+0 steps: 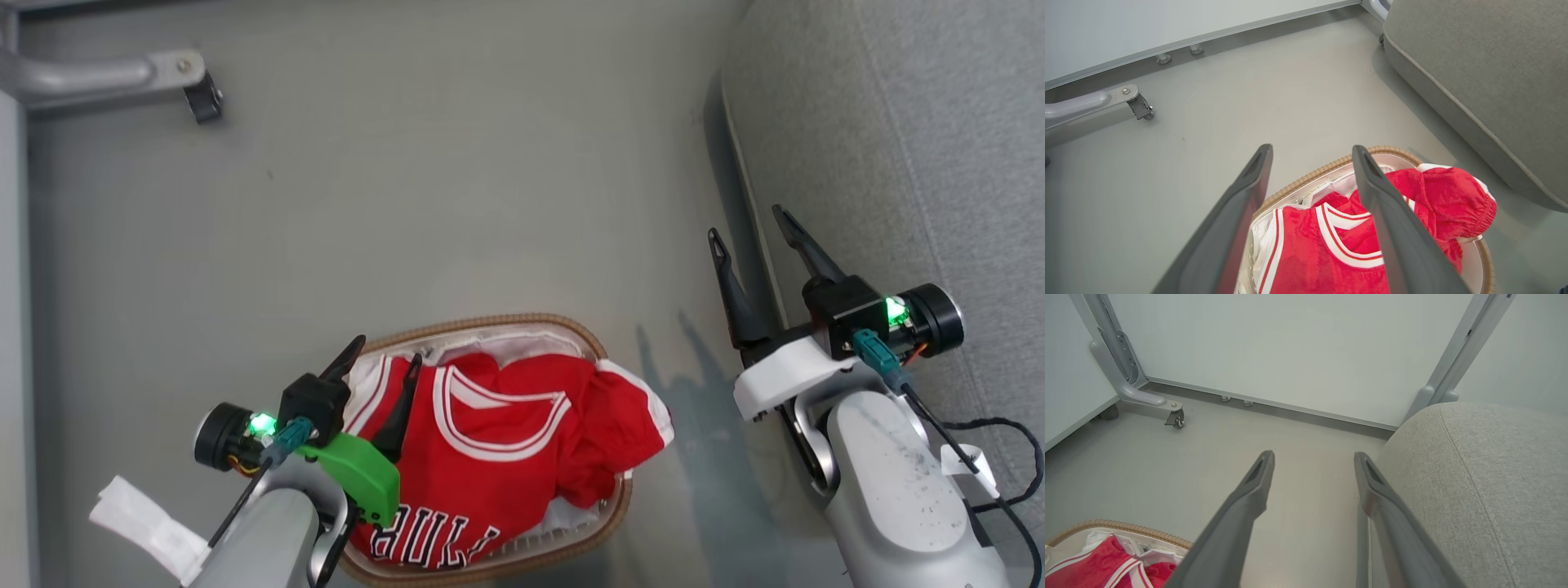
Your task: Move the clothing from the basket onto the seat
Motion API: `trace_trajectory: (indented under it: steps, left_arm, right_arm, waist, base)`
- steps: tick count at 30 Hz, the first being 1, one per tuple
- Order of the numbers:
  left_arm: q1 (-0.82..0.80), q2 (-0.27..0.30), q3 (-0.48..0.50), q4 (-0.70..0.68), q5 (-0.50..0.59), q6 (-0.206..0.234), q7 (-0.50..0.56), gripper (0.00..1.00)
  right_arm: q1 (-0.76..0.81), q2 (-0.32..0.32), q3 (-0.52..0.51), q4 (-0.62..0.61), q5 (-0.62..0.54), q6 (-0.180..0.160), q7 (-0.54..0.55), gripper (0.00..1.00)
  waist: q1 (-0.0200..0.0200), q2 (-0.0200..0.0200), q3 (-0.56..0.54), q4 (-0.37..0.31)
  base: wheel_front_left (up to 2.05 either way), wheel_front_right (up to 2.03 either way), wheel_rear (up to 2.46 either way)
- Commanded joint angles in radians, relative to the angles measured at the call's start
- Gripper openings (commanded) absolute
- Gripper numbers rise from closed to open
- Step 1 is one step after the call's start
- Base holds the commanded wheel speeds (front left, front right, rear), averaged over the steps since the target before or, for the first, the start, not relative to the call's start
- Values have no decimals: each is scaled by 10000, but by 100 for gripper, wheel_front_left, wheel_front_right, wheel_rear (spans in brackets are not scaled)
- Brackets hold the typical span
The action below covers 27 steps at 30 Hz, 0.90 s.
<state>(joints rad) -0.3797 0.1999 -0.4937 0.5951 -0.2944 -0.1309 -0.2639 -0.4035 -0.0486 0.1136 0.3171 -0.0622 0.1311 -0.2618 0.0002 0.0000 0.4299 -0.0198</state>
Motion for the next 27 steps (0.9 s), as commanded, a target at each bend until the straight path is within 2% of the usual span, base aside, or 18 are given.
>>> trace_trajectory:
  steps: [1,7,14,21,27]
  left_arm:
    - [-428,92,-167,188,-71,3,-7,100]
    - [-1326,211,-1172,1651,-498,5,-5,100]
    - [-2024,79,-3188,3458,-1114,5,-6,100]
    - [-2788,6,-4984,4576,-1733,5,-6,100]
    - [-3345,-98,-5766,5276,-1845,5,-6,100]
  right_arm:
    - [-212,-39,20,-81,-84,-6,-48,100]
    - [-582,-39,151,-222,-127,-6,-48,100]
    - [-735,-32,273,-289,10,-6,-48,100]
    - [-742,-38,234,-388,84,-6,-48,100]
    - [-878,-35,189,-555,68,-8,-48,100]
  waist:
    - [-2,0,1383,-271]
    - [-2,0,2244,-388]
    - [-2,0,2856,-496]
    - [-2,0,3423,-535]
    - [-2,0,4040,-543]
  base:
    - [0,0,0]
    - [0,0,0]
    - [0,0,0]
    - [0,0,0]
    - [0,0,0]
